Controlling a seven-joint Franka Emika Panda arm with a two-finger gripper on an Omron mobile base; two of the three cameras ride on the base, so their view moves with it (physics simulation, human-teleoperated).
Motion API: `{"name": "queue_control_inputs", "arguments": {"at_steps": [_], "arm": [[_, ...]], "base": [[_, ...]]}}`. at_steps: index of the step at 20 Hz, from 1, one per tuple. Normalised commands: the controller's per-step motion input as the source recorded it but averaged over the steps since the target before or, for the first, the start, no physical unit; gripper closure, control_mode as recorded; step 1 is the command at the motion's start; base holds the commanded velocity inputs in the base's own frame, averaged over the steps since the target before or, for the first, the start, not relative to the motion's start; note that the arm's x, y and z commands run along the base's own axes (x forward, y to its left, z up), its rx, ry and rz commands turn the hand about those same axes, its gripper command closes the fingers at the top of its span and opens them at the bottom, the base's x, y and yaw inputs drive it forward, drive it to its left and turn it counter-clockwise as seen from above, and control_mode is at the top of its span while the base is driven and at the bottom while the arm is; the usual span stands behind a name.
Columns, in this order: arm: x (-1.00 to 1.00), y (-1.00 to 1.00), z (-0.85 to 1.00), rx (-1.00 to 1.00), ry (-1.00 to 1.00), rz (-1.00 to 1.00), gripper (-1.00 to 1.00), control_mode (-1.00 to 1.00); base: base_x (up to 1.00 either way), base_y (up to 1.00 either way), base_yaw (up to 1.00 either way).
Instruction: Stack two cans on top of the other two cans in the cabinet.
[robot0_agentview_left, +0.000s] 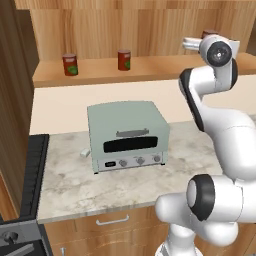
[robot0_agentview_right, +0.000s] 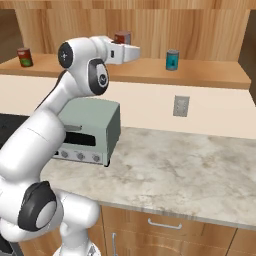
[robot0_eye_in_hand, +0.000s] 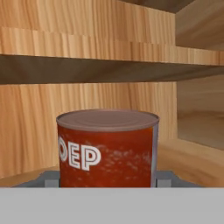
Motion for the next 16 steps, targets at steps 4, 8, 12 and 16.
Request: {"name": "queue_control_inputs", "arguments": {"at_steps": [4, 8, 12, 16], "arm": [[0.09, -0.32, 0.09, -0.03, 0.0, 0.0, 1.0, -1.0], [0.13, -0.31, 0.03, -0.04, 0.0, 0.0, 1.0, -1.0], [0.16, -0.25, 0.0, -0.03, 0.0, 0.0, 1.0, -1.0], [0.2, -0.24, 0.0, -0.01, 0.01, 0.0, 1.0, -1.0]], "base": [[0.0, 0.0, 0.0], [0.0, 0.0, 0.0], [0.0, 0.0, 0.0], [0.0, 0.0, 0.0]]}}
